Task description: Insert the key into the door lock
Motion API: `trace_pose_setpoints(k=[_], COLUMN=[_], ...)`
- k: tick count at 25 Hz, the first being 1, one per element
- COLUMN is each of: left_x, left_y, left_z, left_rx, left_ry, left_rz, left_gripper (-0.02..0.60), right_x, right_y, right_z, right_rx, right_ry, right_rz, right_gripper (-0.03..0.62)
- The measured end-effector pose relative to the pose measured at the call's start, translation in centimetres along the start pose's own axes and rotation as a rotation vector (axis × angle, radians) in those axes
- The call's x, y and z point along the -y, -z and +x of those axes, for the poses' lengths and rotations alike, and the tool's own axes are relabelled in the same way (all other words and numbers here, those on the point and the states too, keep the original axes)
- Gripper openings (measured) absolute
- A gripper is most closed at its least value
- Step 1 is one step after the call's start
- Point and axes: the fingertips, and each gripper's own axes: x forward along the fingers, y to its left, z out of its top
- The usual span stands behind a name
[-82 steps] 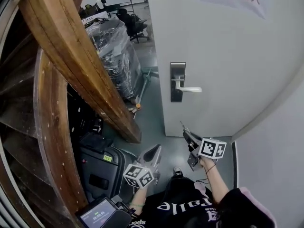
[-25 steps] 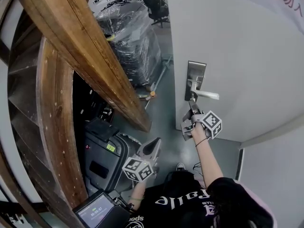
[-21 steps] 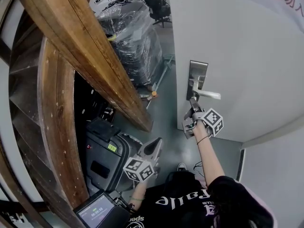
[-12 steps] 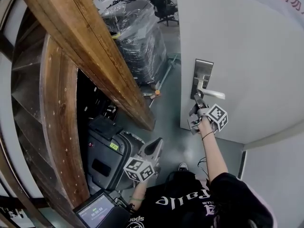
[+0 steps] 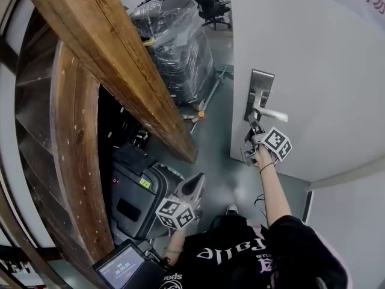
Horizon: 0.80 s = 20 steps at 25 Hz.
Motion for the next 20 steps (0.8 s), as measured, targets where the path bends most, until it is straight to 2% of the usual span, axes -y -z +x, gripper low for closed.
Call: trace_pose_setpoints(k=[4, 10, 15, 20], left_x=[0.3, 1.2, 1.8, 2.3], left_y=[0.0, 0.6, 0.6, 0.8], left_z=[0.1, -0.3, -2.0, -4.7], left_rx=[0.0, -0.013, -0.014, -0.015], left_ry=[0.015, 0.056, 0.087, 0.117], left_rz=[-0.002, 0.0, -0.003, -0.004], left_gripper=[0.009, 0.009, 0.009, 0.009], right_x=[-0.2, -1.2, -3.3, -6.8], right_y=[1.7, 6.5, 9.8, 13.5], right_z=[-1.4, -5.3, -8.8, -12.9], right_rx=[-0.072, -0.197, -0.254, -0.274], right_ry=[0.012, 0.009, 0.022, 0.004], right_rz=[-0.102, -0.25, -0.403, -0.427], right_gripper=[0.04, 0.038, 0.037, 0.037])
